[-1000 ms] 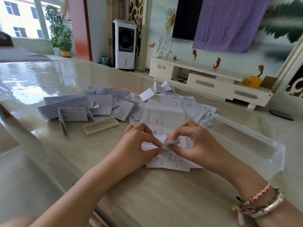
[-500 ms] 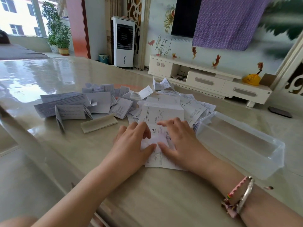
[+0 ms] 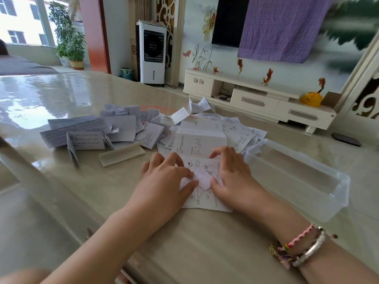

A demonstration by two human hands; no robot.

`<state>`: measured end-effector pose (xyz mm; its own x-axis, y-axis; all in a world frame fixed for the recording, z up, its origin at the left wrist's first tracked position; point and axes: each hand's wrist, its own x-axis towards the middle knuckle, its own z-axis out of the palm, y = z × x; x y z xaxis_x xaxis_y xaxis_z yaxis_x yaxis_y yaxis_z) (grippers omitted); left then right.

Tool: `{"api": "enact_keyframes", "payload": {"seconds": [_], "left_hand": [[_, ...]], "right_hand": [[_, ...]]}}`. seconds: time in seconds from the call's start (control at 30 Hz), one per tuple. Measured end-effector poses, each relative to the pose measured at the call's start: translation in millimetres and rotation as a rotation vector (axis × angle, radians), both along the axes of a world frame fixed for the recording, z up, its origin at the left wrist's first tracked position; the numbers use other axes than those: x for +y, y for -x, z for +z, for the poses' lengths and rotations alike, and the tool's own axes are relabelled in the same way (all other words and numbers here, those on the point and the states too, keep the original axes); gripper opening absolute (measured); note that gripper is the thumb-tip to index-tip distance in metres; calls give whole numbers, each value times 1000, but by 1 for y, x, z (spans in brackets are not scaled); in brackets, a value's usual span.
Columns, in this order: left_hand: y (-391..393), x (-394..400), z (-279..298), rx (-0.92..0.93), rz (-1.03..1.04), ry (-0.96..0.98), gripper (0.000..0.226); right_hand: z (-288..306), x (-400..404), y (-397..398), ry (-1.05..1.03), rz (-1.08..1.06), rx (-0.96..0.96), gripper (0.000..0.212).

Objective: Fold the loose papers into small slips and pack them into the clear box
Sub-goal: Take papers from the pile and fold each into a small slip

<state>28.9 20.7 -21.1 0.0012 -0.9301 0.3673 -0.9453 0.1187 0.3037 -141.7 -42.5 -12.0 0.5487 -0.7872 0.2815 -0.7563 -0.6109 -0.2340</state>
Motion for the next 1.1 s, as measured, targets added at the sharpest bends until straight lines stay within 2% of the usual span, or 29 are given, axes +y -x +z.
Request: {"api": "enact_keyframes", "payload": {"seconds": [0.33, 0.6, 0.67, 0.8, 0.9, 1.0, 1.1], "left_hand": [[12, -7, 0, -26, 11, 62, 54], [4, -15, 6, -21, 23, 68, 49], [-9, -14, 10, -24, 74, 57, 52], [-43, -9, 21, -15, 247, 38, 51], [-61, -2, 21, -17, 339, 57, 52], [-68, 2, 16, -30, 365, 13, 51], [-67, 2, 9, -23, 344, -37, 42]], "right_hand": [[1, -5, 3, -42, -58, -63, 37], [5, -3, 10, -141, 46, -89, 30], [8, -1, 11, -190, 81, -83, 36], [15, 4, 12, -292, 135, -62, 64], [16, 9, 11, -326, 179, -1, 77], [15, 12, 9, -312, 219, 43, 83], [16, 14, 9, -301, 244, 35, 80]]}}
